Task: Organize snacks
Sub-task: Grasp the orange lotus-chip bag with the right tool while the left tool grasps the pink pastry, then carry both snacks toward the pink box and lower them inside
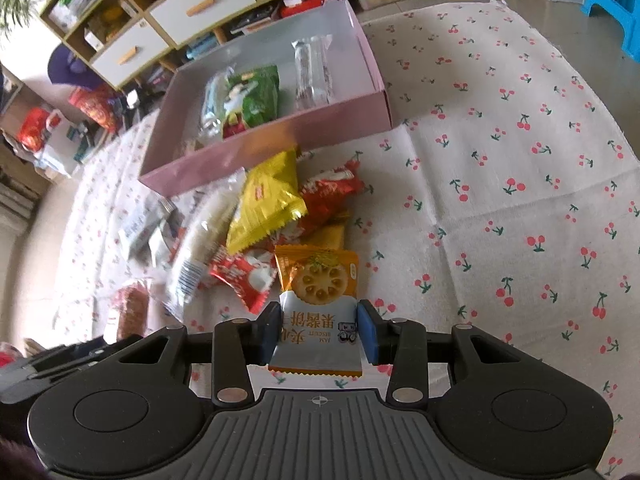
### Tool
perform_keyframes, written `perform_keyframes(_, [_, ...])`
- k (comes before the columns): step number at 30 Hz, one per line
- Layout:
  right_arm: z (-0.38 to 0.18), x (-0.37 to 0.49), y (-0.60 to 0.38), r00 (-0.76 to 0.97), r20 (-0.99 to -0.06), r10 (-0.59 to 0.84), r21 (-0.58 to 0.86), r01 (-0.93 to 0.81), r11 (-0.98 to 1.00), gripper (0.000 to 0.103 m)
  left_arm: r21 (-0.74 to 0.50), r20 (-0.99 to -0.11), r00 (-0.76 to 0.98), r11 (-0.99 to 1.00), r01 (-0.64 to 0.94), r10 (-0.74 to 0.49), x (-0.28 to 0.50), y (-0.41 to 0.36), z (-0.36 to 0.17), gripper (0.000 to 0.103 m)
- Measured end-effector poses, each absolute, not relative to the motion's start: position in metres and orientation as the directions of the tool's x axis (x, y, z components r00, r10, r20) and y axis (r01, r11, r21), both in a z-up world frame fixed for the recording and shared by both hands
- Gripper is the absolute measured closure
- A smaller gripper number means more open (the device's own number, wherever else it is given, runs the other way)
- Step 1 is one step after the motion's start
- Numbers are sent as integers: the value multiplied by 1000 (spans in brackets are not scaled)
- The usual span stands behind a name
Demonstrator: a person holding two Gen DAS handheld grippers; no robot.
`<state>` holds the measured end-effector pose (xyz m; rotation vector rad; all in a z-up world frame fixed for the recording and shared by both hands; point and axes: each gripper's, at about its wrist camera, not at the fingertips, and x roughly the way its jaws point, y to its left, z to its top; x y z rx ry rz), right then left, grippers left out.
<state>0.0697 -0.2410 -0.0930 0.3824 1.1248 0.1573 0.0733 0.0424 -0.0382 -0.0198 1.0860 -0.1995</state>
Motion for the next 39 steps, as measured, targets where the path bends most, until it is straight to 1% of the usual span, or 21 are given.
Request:
perform_keyframes(8, [-77, 72, -248, 459, -812, 361, 442, 79, 893, 64, -140, -848, 493, 979, 151, -197, 75, 41, -22, 71])
perform_keyframes(23, [-53, 101, -258, 532, -744, 404, 551, 147, 821, 64, -249, -795, 546, 963, 107, -266, 107, 37, 1, 71])
perform_keyframes(27, [-49, 109, -257, 577, -727, 372, 548, 161, 821, 64, -262, -778, 565, 959, 104, -274, 117, 32, 2, 71])
perform_keyframes(32, [-48, 123, -259, 617, -693, 372, 582, 174, 795, 64, -252, -756, 603, 963, 93, -256, 135, 24, 0, 71])
perform_keyframes(36, [-50, 136, -263, 679, -663, 315, 566, 179, 805, 64, -314, -752, 591, 947, 68, -292, 156, 22, -1, 71])
perform_keyframes(39, [-58, 149, -272, 708, -637, 306, 593, 196, 781, 64, -296, -746, 604, 952, 77, -281, 172, 16, -3, 71])
